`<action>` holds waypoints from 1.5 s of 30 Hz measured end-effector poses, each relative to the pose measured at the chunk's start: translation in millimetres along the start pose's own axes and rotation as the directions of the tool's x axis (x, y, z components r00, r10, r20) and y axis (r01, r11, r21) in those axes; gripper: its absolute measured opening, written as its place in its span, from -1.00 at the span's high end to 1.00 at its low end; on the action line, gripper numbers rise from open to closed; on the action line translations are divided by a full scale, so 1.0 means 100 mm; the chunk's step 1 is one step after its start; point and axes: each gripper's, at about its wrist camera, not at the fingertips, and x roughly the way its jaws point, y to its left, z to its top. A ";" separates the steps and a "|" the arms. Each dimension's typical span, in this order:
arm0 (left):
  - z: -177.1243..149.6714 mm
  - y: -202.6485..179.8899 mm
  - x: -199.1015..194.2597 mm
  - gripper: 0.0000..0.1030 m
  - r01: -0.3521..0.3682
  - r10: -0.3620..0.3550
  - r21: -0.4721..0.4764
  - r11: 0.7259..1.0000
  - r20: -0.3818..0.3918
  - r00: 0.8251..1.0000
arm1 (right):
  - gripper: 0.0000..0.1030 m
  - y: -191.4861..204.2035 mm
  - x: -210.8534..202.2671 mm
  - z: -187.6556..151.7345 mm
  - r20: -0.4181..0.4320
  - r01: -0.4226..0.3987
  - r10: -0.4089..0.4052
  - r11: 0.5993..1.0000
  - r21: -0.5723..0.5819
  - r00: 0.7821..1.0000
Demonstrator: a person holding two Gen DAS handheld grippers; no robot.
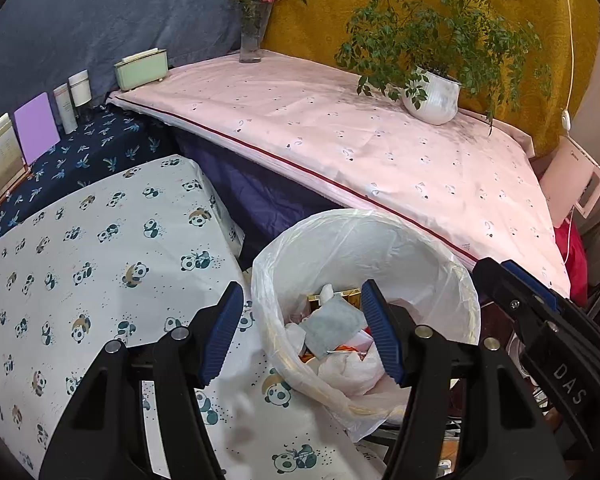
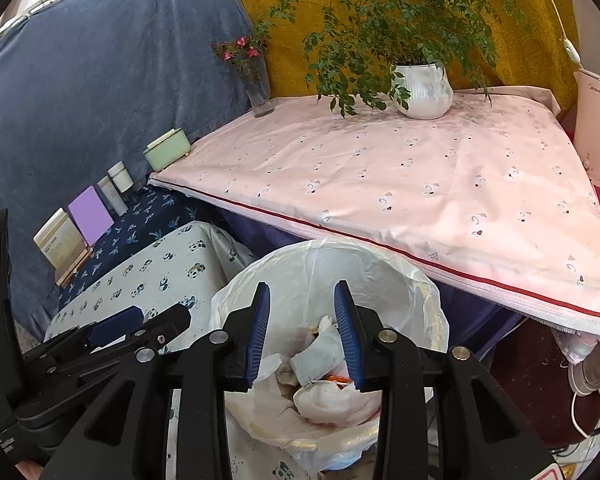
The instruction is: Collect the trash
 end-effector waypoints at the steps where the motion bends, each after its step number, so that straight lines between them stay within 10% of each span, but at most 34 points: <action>1: 0.00 0.01 -0.01 -0.13 -0.002 0.002 -0.002 1.000 0.001 1.000 | 0.32 0.01 0.00 0.00 -0.001 0.000 0.000 1.000 -0.003 1.000; 22: -0.24 0.30 -0.32 -0.37 -0.073 0.073 -0.040 0.997 0.015 0.997 | 0.04 0.28 -0.22 -0.28 -0.022 -0.001 -0.001 0.993 -0.121 1.000; 34: -0.48 0.39 -0.49 -0.66 -0.120 0.122 -0.061 0.991 0.017 0.992 | -0.65 0.40 -0.39 -0.46 -0.018 0.045 -0.049 0.982 -0.182 0.999; 45: -0.77 0.52 -0.55 -0.84 -0.176 0.176 -0.080 0.981 -0.004 0.984 | -0.87 0.28 -0.46 -0.68 -0.027 0.101 -0.106 0.981 -0.165 0.994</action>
